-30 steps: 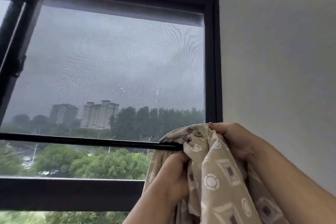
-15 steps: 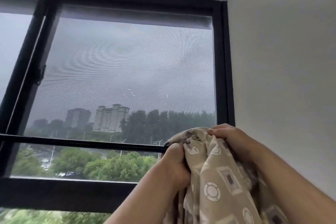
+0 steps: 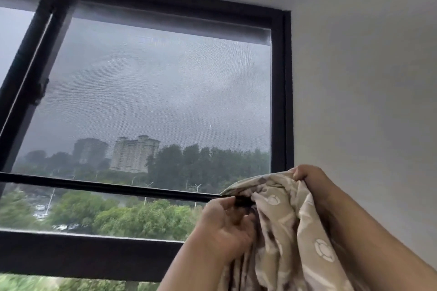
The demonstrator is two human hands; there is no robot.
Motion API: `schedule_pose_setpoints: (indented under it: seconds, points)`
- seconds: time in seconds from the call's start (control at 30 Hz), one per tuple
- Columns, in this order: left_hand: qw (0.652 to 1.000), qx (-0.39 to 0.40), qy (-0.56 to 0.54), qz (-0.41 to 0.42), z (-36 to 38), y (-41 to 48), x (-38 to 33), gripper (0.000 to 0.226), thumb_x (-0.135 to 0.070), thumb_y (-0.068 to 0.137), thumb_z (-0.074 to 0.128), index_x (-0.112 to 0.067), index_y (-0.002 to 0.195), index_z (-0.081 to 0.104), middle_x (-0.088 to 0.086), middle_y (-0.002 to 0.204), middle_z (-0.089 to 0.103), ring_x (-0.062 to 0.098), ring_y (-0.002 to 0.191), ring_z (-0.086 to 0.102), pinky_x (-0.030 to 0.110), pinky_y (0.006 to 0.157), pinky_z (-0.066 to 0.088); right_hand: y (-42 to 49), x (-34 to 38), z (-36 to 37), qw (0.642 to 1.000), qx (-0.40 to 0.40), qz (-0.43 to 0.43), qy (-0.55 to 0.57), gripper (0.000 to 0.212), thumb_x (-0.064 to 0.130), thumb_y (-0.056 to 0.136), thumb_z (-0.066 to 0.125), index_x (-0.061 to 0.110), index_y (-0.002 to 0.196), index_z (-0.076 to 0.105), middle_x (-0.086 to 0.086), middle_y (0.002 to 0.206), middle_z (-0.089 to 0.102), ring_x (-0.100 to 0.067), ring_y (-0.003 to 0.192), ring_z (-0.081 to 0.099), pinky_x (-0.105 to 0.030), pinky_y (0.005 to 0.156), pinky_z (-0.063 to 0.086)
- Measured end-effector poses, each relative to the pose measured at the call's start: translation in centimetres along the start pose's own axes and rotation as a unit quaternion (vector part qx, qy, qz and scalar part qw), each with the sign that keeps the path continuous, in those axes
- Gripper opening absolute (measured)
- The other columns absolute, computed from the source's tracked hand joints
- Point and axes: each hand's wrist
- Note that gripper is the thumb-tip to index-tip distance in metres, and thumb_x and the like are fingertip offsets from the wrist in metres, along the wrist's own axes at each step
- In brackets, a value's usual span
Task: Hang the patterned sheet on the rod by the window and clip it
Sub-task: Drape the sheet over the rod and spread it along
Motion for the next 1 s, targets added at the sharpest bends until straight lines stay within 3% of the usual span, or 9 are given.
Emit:
schedule_pose_setpoints:
  seconds: [0.1, 0.2, 0.27, 0.33, 0.47, 0.7, 0.77, 0.9, 1.0]
  points:
    - [0.999, 0.036, -0.020, -0.016, -0.7, 1.1, 1.1, 0.032, -0.015, 0.082, 0.045, 0.005, 0.081, 0.070, 0.013, 0.068, 0.066, 0.023, 0.050, 0.063, 0.018, 0.042, 0.050, 0.0, 0.2, 0.4, 0.999, 0.040, 0.006, -0.014, 0.056, 0.012, 0.038, 0.054, -0.005, 0.091, 0.058, -0.024, 0.076, 0.058, -0.035, 0.067, 0.058, -0.037, 0.068, 0.052]
    - [0.999, 0.038, 0.005, -0.016, -0.3, 1.6, 1.4, 0.023, 0.002, 0.070, 0.062, 0.005, 0.092, 0.068, 0.014, 0.080, 0.066, 0.015, 0.087, 0.063, 0.009, 0.091, 0.038, -0.1, 0.7, 0.9, 0.995, 0.093, 0.018, -0.013, 0.053, 0.016, 0.032, 0.060, -0.016, 0.074, 0.064, -0.028, 0.072, 0.064, -0.036, 0.060, 0.064, -0.034, 0.059, 0.058]
    - [0.999, 0.036, 0.025, -0.021, 0.1, 1.6, 1.9, 0.005, 0.006, 0.071, 0.061, 0.002, 0.067, 0.064, 0.008, 0.055, 0.056, 0.010, 0.054, 0.058, 0.004, 0.067, 0.040, -0.1, 1.0, 1.0, 0.993, 0.112, 0.023, 0.002, 0.043, 0.015, 0.037, 0.056, -0.016, 0.065, 0.067, -0.027, 0.065, 0.064, -0.035, 0.053, 0.065, -0.032, 0.051, 0.057]
    - [0.999, 0.029, 0.015, -0.016, 0.4, 1.8, 2.4, 0.034, -0.001, 0.082, 0.055, -0.005, 0.048, 0.053, 0.001, 0.039, 0.043, 0.006, 0.029, 0.038, 0.007, 0.036, 0.029, 0.1, 1.0, 0.9, 0.991, 0.130, 0.037, 0.012, 0.056, 0.009, 0.025, 0.060, -0.019, 0.073, 0.065, -0.029, 0.067, 0.065, -0.037, 0.055, 0.065, -0.034, 0.050, 0.057]
    - [0.998, 0.026, 0.058, 0.003, 0.3, 1.7, 3.1, 0.030, -0.002, 0.076, 0.059, -0.007, 0.048, 0.054, 0.002, 0.041, 0.043, 0.006, 0.029, 0.036, 0.012, 0.032, 0.020, 0.4, 1.0, 0.5, 0.981, 0.185, 0.065, 0.015, 0.078, 0.006, 0.016, 0.069, -0.023, 0.088, 0.065, -0.034, 0.078, 0.066, -0.040, 0.066, 0.068, -0.038, 0.059, 0.059]
    - [0.964, 0.005, 0.248, 0.101, 0.3, -1.0, 0.3, 0.043, 0.004, 0.086, 0.048, -0.015, 0.047, 0.052, -0.003, 0.042, 0.038, 0.001, 0.029, 0.023, 0.009, 0.028, 0.009, 0.5, 1.6, 1.5, 0.973, 0.222, 0.056, 0.006, 0.055, 0.007, 0.052, 0.049, -0.025, 0.096, 0.061, -0.037, 0.090, 0.065, -0.041, 0.078, 0.070, -0.040, 0.066, 0.059]
    - [0.922, -0.026, 0.354, 0.154, 0.4, -3.0, -1.7, 0.039, 0.002, 0.087, 0.054, -0.012, 0.051, 0.056, 0.000, 0.043, 0.042, 0.003, 0.029, 0.025, 0.010, 0.029, 0.014, 0.5, 1.8, 2.1, 0.981, 0.188, 0.050, -0.011, 0.040, 0.002, 0.064, 0.038, -0.017, 0.094, 0.054, -0.031, 0.084, 0.063, -0.037, 0.071, 0.068, -0.037, 0.062, 0.058]
    - [0.733, -0.091, 0.585, 0.335, 0.4, -7.3, -7.5, 0.031, 0.000, 0.079, 0.062, -0.012, 0.051, 0.067, -0.002, 0.043, 0.051, 0.013, 0.044, 0.045, 0.018, 0.049, 0.036, 0.7, 1.4, 1.9, 0.992, 0.079, 0.007, -0.097, 0.009, 0.007, 0.069, 0.051, 0.000, 0.074, 0.051, -0.013, 0.066, 0.053, -0.019, 0.049, 0.056, -0.023, 0.048, 0.050]
    - [0.629, -0.146, 0.671, 0.364, -1.1, -9.8, -12.5, 0.024, -0.003, 0.080, 0.062, -0.013, 0.059, 0.072, -0.003, 0.052, 0.061, 0.012, 0.053, 0.050, 0.020, 0.053, 0.038, 0.1, 1.1, 0.7, 0.989, 0.021, -0.023, -0.145, 0.011, 0.009, 0.067, 0.060, -0.001, 0.066, 0.063, -0.015, 0.062, 0.056, -0.023, 0.051, 0.055, -0.031, 0.057, 0.046]
Point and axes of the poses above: each hand's wrist, its own y-axis towards the middle knuckle, its own z-axis out of the palm, x = y × z
